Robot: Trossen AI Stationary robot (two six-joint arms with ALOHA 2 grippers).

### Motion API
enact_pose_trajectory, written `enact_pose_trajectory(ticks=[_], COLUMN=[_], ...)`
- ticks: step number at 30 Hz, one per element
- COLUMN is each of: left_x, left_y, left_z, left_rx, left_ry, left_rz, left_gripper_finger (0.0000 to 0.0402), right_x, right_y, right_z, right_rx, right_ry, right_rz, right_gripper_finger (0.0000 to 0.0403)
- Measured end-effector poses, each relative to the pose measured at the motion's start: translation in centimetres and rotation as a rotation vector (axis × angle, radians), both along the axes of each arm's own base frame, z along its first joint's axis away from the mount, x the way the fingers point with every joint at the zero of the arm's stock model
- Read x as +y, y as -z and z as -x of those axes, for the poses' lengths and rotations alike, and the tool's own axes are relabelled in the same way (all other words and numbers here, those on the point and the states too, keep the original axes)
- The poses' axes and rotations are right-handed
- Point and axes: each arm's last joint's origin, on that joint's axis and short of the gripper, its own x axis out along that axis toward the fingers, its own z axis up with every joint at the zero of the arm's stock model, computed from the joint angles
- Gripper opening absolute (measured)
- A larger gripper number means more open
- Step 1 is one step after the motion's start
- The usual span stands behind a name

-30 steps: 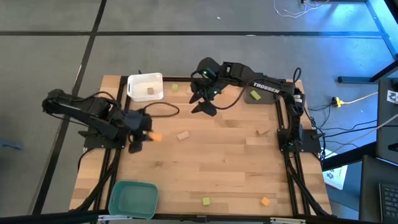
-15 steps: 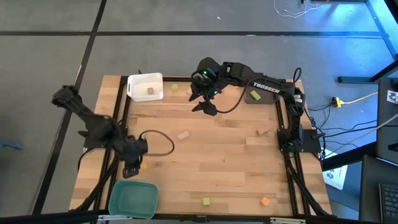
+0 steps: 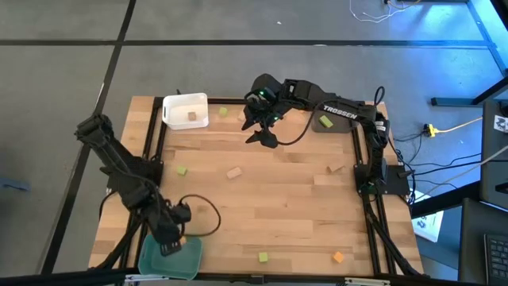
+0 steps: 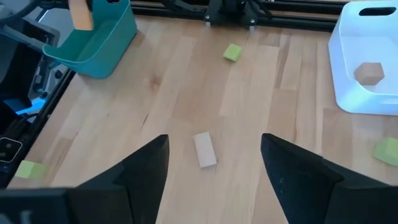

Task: Sort & place blocks by color
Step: Put the orange block into the green bin, then put the brown block into the white bin

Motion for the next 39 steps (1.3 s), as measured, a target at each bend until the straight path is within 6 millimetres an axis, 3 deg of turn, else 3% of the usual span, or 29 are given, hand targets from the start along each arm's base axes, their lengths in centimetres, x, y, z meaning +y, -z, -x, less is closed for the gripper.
enact_pose_trajectory(ticks=[13,21,30,34,39], left_x=[-4.1,-4.7,-4.5,-3.9,-1.7], left_y=[3.8,5.1,5.0,3.9,1.6], left_z=[-1.0,-1.5,-1.4,-1.0,0.1], left_rx=[0.045,0.063,0.074,0.046,-0.025], left_ry=[0.026,0.026,0.001,-0.032,-0.158], left_rz=[-0.016,-0.041,-0.053,-0.045,-0.100], left_gripper_finger=[0.0114,0.0156,0.0163,0.0164,0.0164], right_x=[0.1,0.1,0.1,0.2,0.2], right_y=[0.2,0.2,0.2,0.4,0.6], right_z=[0.2,0.2,0.2,0.5,0.7], right_rx=[0.028,0.028,0.032,0.054,0.054], right_ry=[-0.009,-0.009,-0.009,-0.041,-0.085], right_rz=[-0.020,-0.020,-0.021,0.001,0.043], right_gripper_finger=[0.0255,0.0255,0.0255,0.0255,0.0255])
